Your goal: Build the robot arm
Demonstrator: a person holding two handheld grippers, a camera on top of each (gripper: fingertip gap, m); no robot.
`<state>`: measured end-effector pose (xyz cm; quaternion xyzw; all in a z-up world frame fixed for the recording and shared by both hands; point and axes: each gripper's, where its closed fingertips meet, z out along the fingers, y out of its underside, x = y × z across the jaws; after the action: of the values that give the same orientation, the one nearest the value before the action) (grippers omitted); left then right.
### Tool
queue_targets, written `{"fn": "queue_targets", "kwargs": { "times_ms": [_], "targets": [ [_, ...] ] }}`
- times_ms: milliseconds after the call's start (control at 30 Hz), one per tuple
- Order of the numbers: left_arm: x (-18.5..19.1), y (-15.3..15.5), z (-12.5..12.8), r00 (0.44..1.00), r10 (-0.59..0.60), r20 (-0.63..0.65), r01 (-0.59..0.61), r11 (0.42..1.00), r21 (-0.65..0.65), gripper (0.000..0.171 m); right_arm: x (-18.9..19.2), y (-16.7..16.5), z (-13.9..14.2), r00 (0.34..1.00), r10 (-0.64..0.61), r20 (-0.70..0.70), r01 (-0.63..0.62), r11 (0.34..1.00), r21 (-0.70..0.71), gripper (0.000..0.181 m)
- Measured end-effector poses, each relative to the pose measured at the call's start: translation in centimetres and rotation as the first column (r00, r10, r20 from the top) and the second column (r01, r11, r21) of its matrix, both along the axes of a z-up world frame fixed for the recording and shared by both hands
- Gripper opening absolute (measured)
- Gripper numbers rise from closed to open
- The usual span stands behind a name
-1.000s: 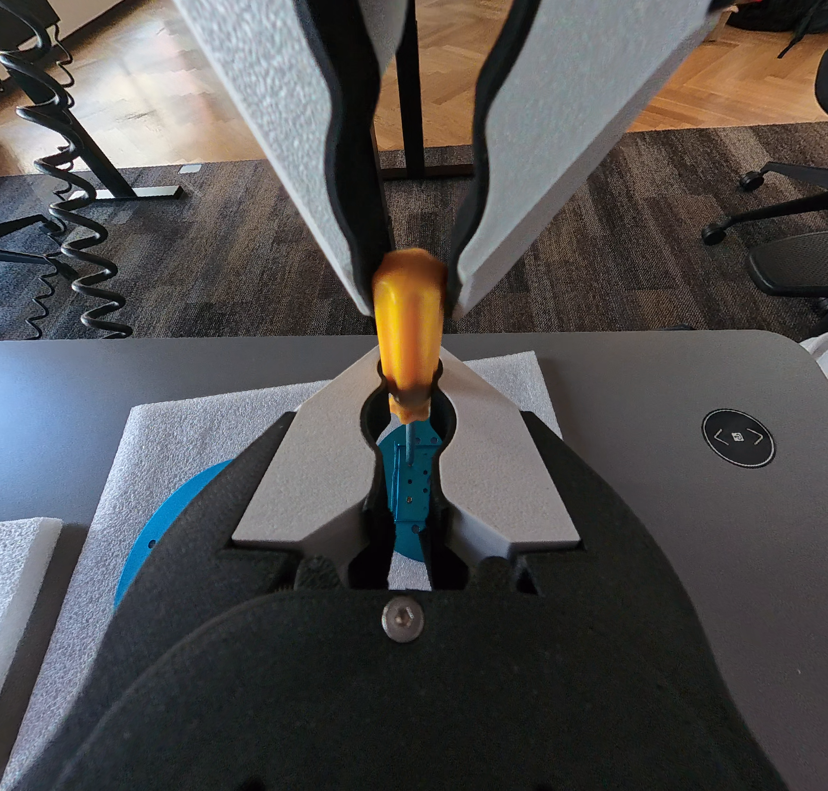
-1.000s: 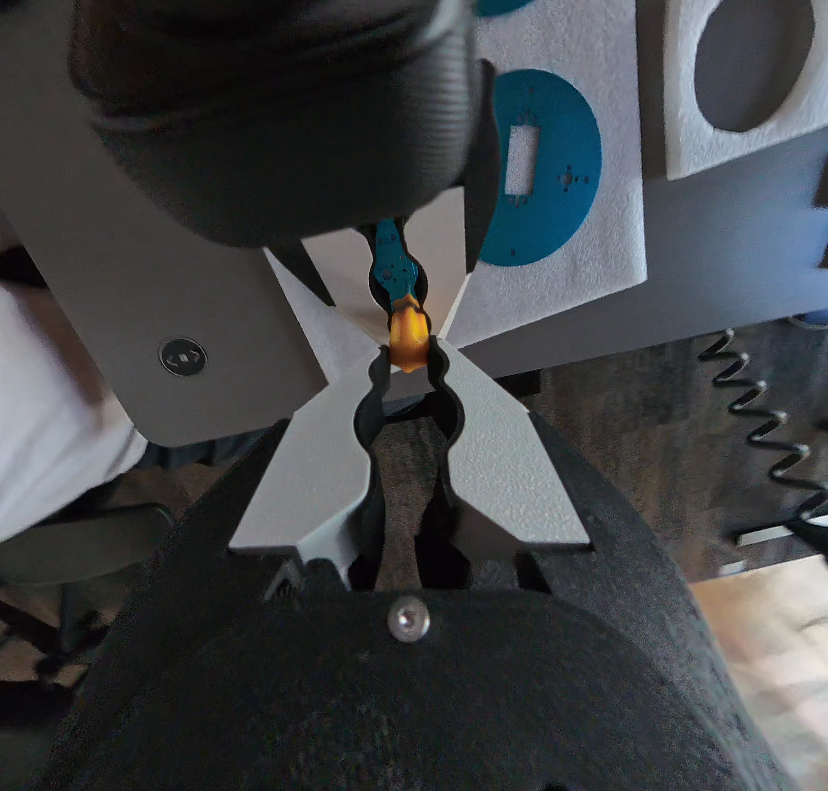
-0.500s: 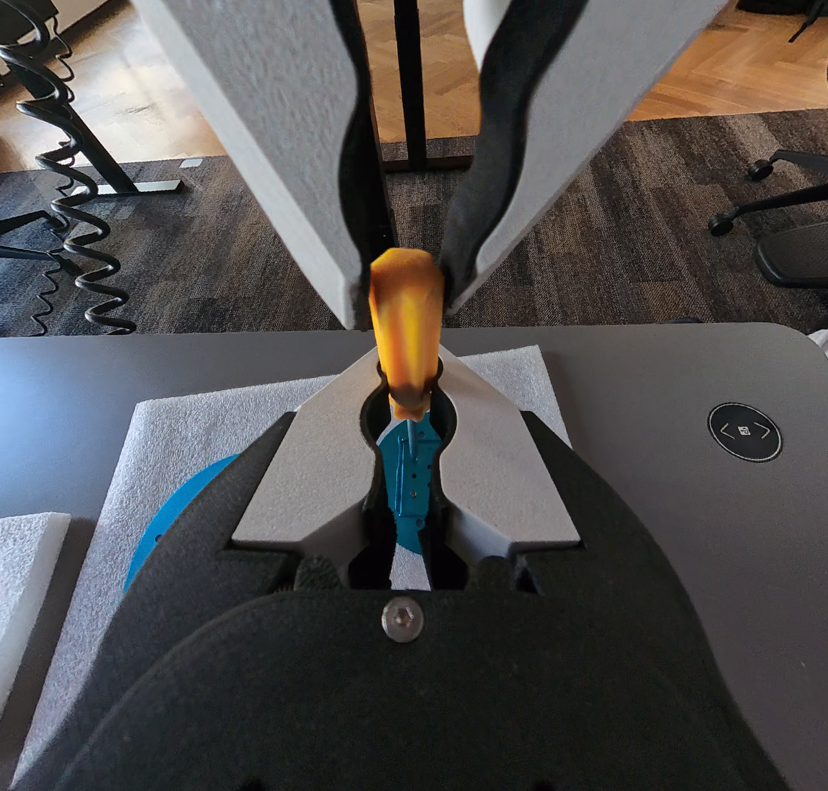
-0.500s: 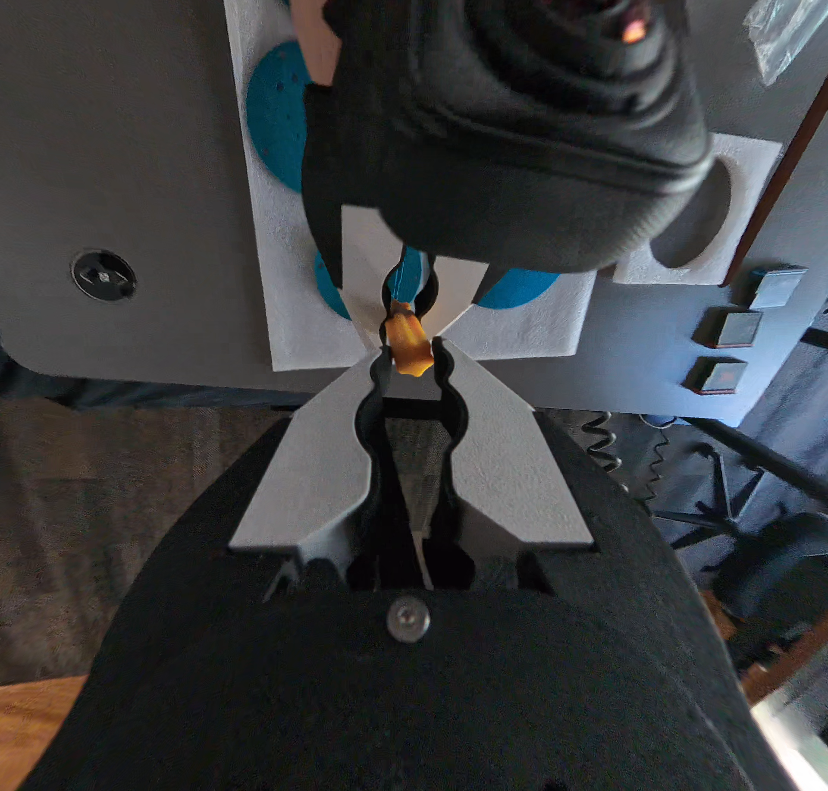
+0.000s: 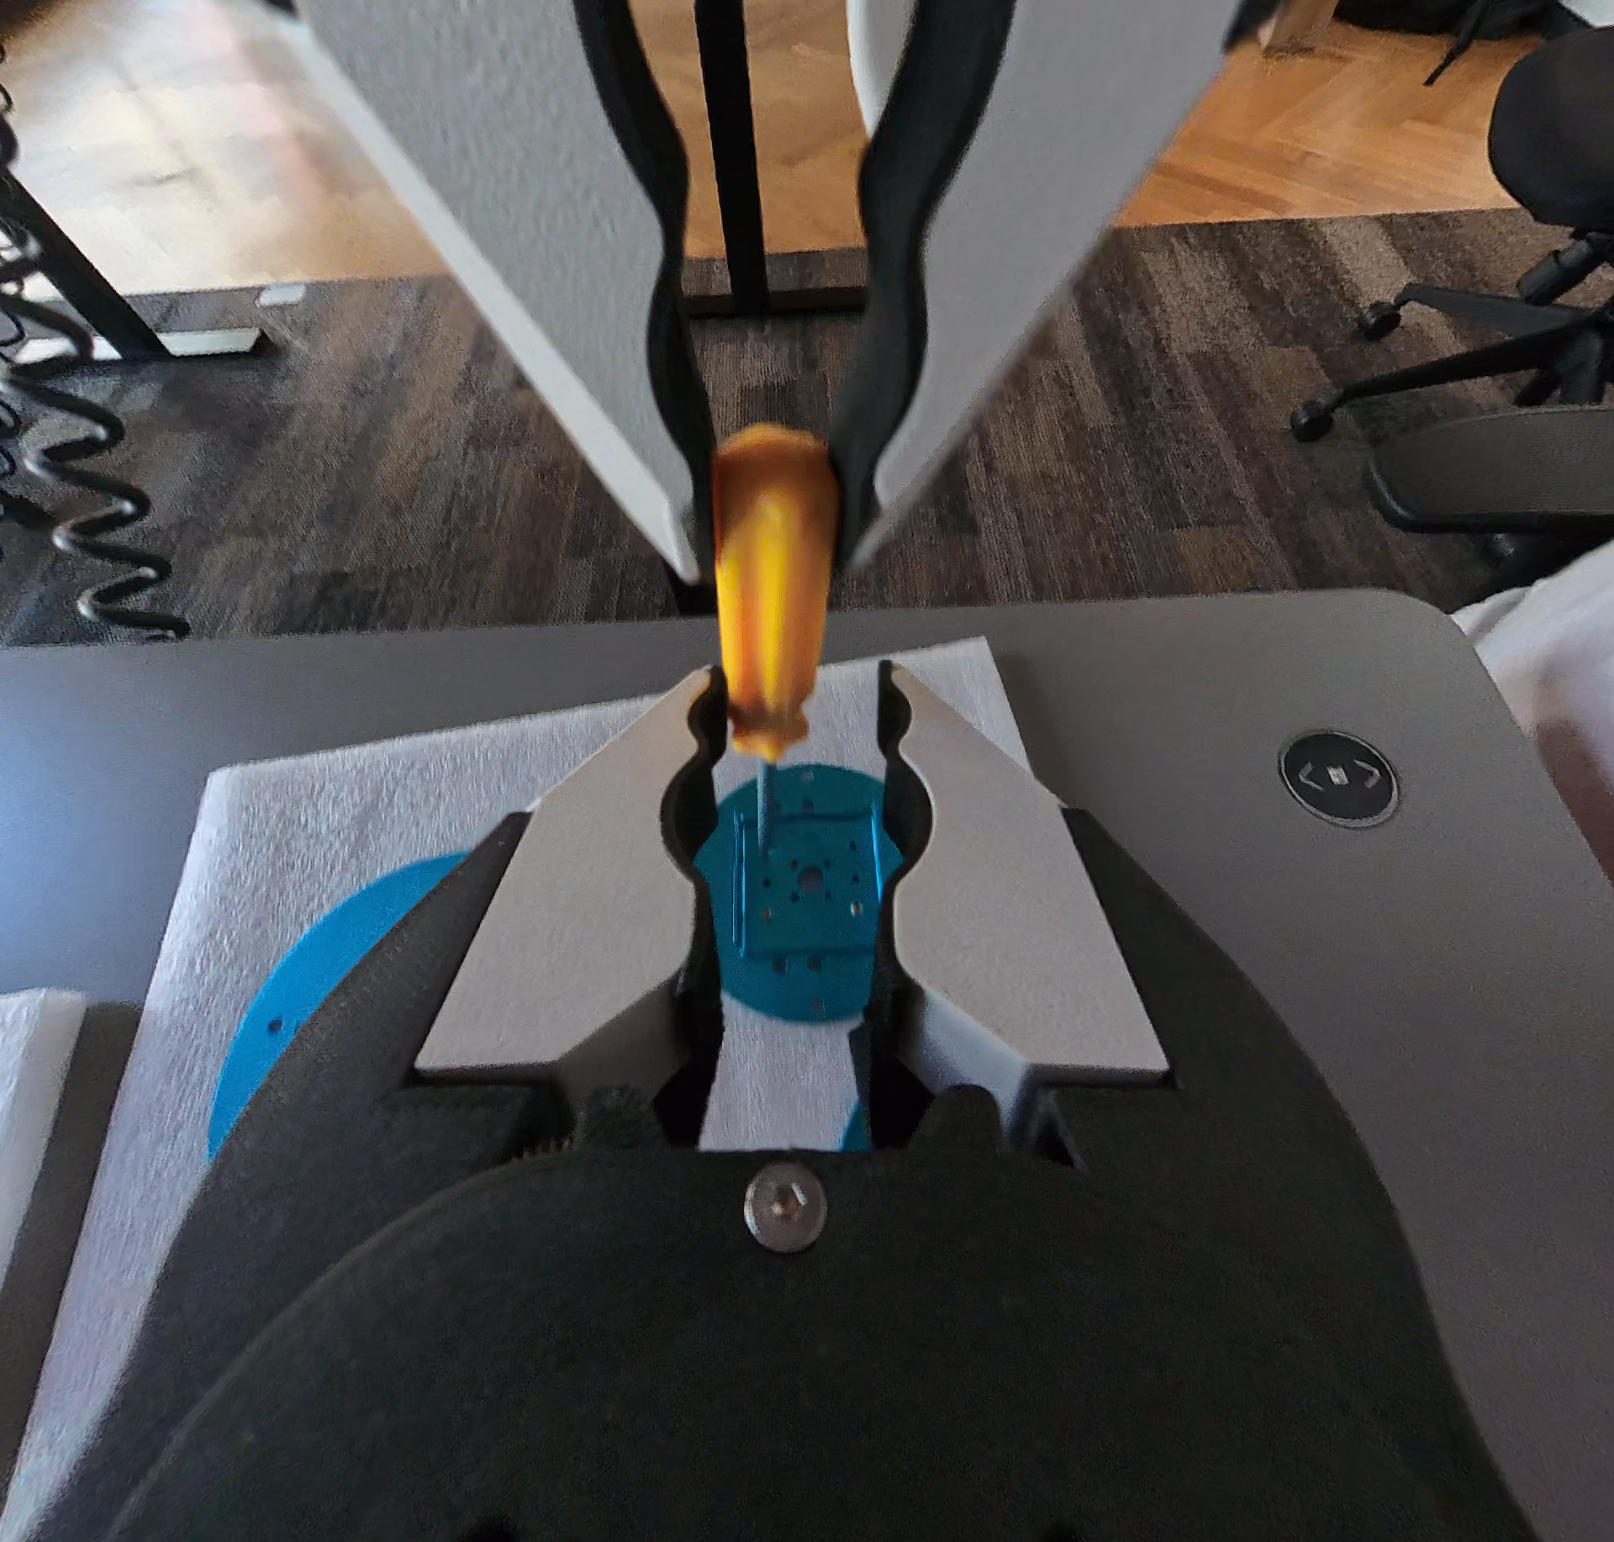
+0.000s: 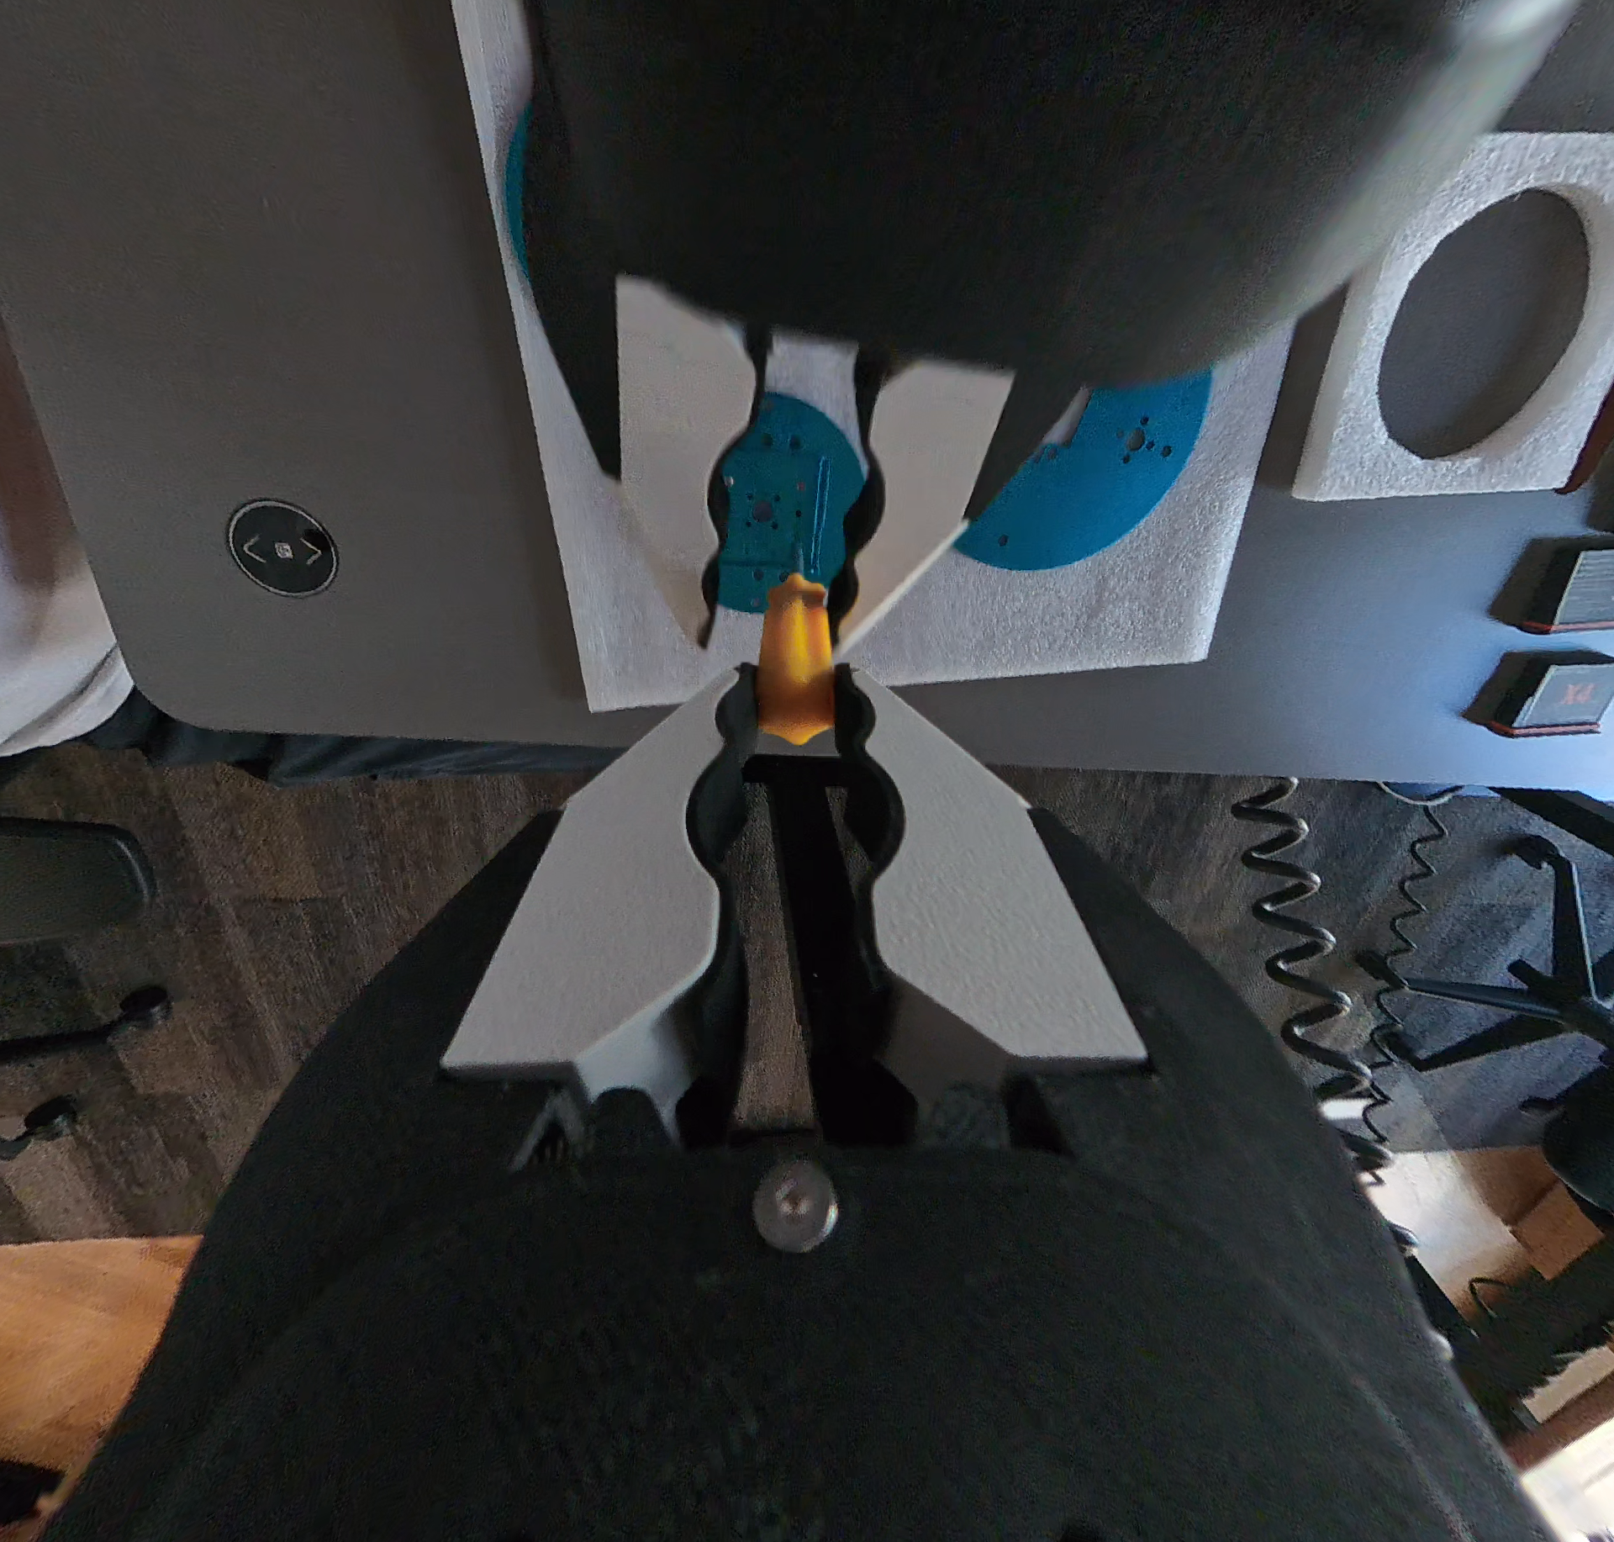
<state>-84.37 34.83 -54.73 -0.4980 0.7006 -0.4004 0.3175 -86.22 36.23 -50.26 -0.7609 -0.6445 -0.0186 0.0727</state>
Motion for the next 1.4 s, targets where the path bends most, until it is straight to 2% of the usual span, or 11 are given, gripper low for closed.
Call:
{"fn": "queue_targets", "kwargs": {
  "times_ms": [100, 233, 367, 500, 700, 900, 1000, 1067, 1200, 1267, 1400],
  "targets": [
    [-1.8, 0.4, -2.4, 0.992, 0.027, -0.126, -0.019, 0.998, 0.063, 0.049, 0.6, 0.1, 0.0, 1.000, -0.014, 0.013, 0.014, 1.000, -0.009, 0.017],
    [-2.3, 0.3, -5.3, 0.978, 0.056, -0.203, -0.032, 0.992, 0.119, 0.045, 0.9, 0.2, -0.1, 1.000, -0.024, 0.013, 0.025, 0.999, -0.021, 0.017],
    [-1.6, 0.6, -5.4, 0.981, 0.083, -0.176, -0.063, 0.991, 0.117, 0.036, 0.9, 0.2, -0.1, 0.999, -0.025, 0.020, 0.025, 0.999, -0.020, 0.017],
    [-1.5, 0.8, -6.6, 0.968, 0.107, -0.226, -0.082, 0.990, 0.117, 0.045, 1.2, 0.2, -0.1, 0.999, -0.019, 0.043, 0.020, 1.000, -0.017, 0.017],
    [-1.4, 0.8, -6.8, 0.967, 0.117, -0.225, -0.100, 0.991, 0.087, 0.043, 1.3, 0.3, -0.2, 0.998, -0.014, 0.056, 0.015, 1.000, -0.019, 0.017],
    [-1.3, 0.8, -6.9, 0.969, 0.113, -0.218, -0.105, 0.993, 0.049, 0.043, 1.2, 0.6, -0.2, 0.987, -0.153, 0.046, 0.156, 0.985, -0.069, 0.016],
    [-1.3, 0.8, -6.9, 0.968, 0.116, -0.222, -0.107, 0.993, 0.053, 0.042, 1.3, 0.9, -0.2, 0.939, -0.341, 0.032, 0.343, 0.933, -0.113, 0.017],
    [-1.3, 0.8, -6.9, 0.968, 0.118, -0.221, -0.109, 0.993, 0.053, 0.042, 1.2, 1.2, -0.2, 0.875, -0.484, 0.017, 0.481, 0.865, -0.141, 0.017],
    [-1.3, 0.8, -6.9, 0.967, 0.126, -0.222, -0.115, 0.992, 0.060, 0.042, 1.3, 1.3, -0.2, 0.727, -0.687, 0.009, 0.678, 0.716, -0.163, 0.017],
    [-1.3, 0.8, -6.9, 0.967, 0.129, -0.219, -0.118, 0.991, 0.062, 0.042, 1.4, 1.1, -0.2, 0.677, -0.735, 0.020, 0.727, 0.665, -0.173, 0.017],
    [-1.2, 0.9, -6.9, 0.967, 0.138, -0.215, -0.124, 0.989, 0.076, 0.042, 1.4, 0.9, -0.2, 0.622, -0.782, 0.036, 0.774, 0.607, -0.180, 0.017]
  ]
}}
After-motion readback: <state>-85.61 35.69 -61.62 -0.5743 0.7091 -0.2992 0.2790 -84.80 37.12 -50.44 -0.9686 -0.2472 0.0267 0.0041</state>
